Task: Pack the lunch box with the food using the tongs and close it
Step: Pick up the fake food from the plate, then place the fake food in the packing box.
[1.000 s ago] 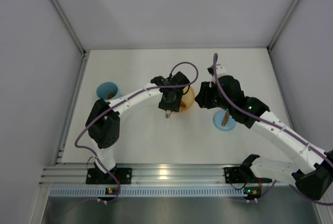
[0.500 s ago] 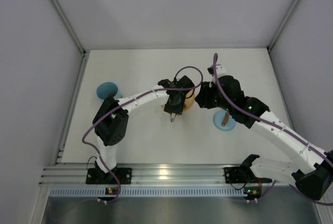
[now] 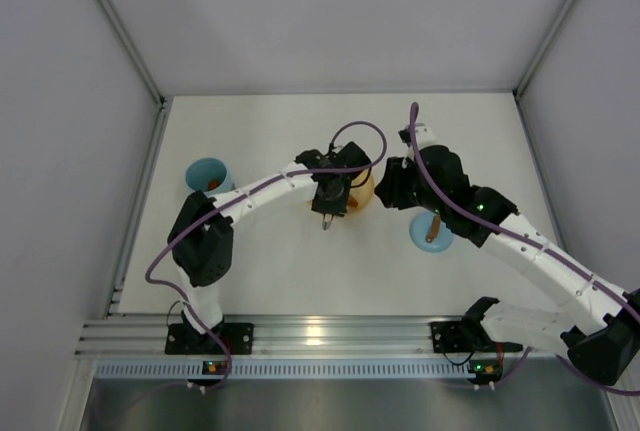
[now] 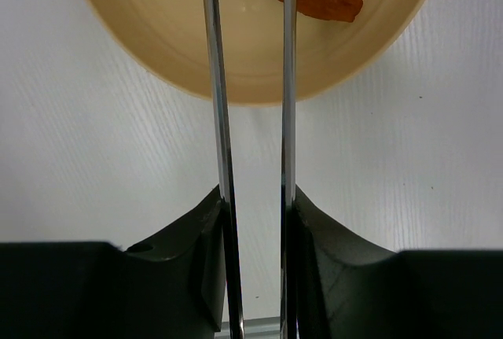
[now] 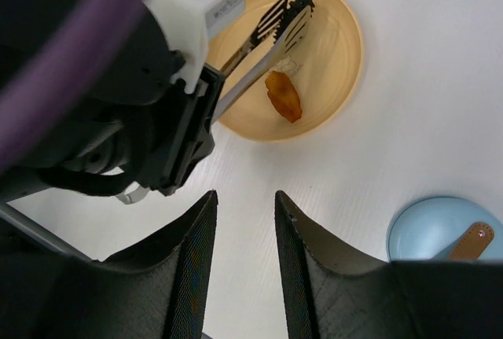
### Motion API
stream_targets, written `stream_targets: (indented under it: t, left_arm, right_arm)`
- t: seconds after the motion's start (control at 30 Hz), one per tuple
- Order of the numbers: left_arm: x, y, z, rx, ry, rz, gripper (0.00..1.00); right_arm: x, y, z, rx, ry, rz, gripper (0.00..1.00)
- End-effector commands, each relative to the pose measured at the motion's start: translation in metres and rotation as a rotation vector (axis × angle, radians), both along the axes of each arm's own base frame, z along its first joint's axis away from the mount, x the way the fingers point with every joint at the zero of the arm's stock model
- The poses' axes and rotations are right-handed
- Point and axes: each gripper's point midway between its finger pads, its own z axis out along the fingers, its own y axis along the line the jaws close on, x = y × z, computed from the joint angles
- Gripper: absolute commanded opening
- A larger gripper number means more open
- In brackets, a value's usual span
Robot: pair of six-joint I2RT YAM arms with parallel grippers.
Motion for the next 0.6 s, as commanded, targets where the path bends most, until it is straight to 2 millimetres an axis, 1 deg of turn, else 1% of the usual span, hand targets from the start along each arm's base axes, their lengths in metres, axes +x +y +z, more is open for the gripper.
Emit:
stream_targets:
  t: [0.0, 0.03, 0.07, 0.13, 0.17, 0.23, 0.27, 0.33, 0.37, 0.43, 0.47, 0.53, 0.57]
  left_arm:
    - [0.004, 0.006, 0.07, -0.075, -0.133, 0.01, 0.12]
    - [0.003, 0.01, 0.076, -0.074, -0.146, 0.017, 0.12]
    - [0.0, 0.015, 0.087, -0.088, -0.164, 0.023, 0.11]
    - [-0.007, 0.028, 0.096, -0.079, -0.17, 0.038, 0.11]
    - [-0.012, 0.036, 0.107, -0.089, -0.189, 0.049, 0.11]
    - [-0.022, 0.052, 0.114, -0.072, -0.193, 0.063, 0.11]
    - [-0.026, 0.064, 0.126, -0.08, -0.224, 0.088, 0.11]
    - [-0.039, 0.084, 0.13, -0.047, -0.216, 0.111, 0.11]
    - [-0.046, 0.094, 0.139, -0.06, -0.231, 0.131, 0.11]
    - [-0.054, 0.111, 0.143, -0.034, -0.24, 0.159, 0.11]
    - [-0.064, 0.124, 0.147, -0.026, -0.235, 0.181, 0.11]
    - [-0.074, 0.143, 0.146, 0.01, -0.239, 0.214, 0.12]
    - [-0.083, 0.156, 0.15, 0.005, -0.244, 0.242, 0.12]
  right_arm:
    - [0.002, -0.002, 0.015, 0.012, -0.037, -0.004, 0.35]
    - [0.002, -0.002, 0.015, 0.012, -0.037, -0.004, 0.35]
    - [0.003, -0.002, 0.017, 0.012, -0.042, -0.004, 0.35]
    - [0.003, -0.002, 0.019, 0.012, -0.044, -0.005, 0.35]
    - [0.004, -0.001, 0.018, 0.011, -0.045, -0.003, 0.35]
    - [0.004, -0.001, 0.019, 0.011, -0.046, -0.001, 0.35]
    - [0.005, 0.0, 0.02, 0.013, -0.049, 0.002, 0.35]
    - [0.005, 0.003, 0.02, 0.016, -0.048, 0.01, 0.35]
    - [0.007, 0.005, 0.021, 0.021, -0.05, 0.014, 0.35]
    - [0.007, 0.008, 0.021, 0.023, -0.046, 0.024, 0.35]
    - [0.008, 0.011, 0.021, 0.026, -0.046, 0.031, 0.35]
    - [0.01, 0.014, 0.021, 0.03, -0.042, 0.039, 0.35]
    - [0.01, 0.015, 0.02, 0.031, -0.04, 0.043, 0.35]
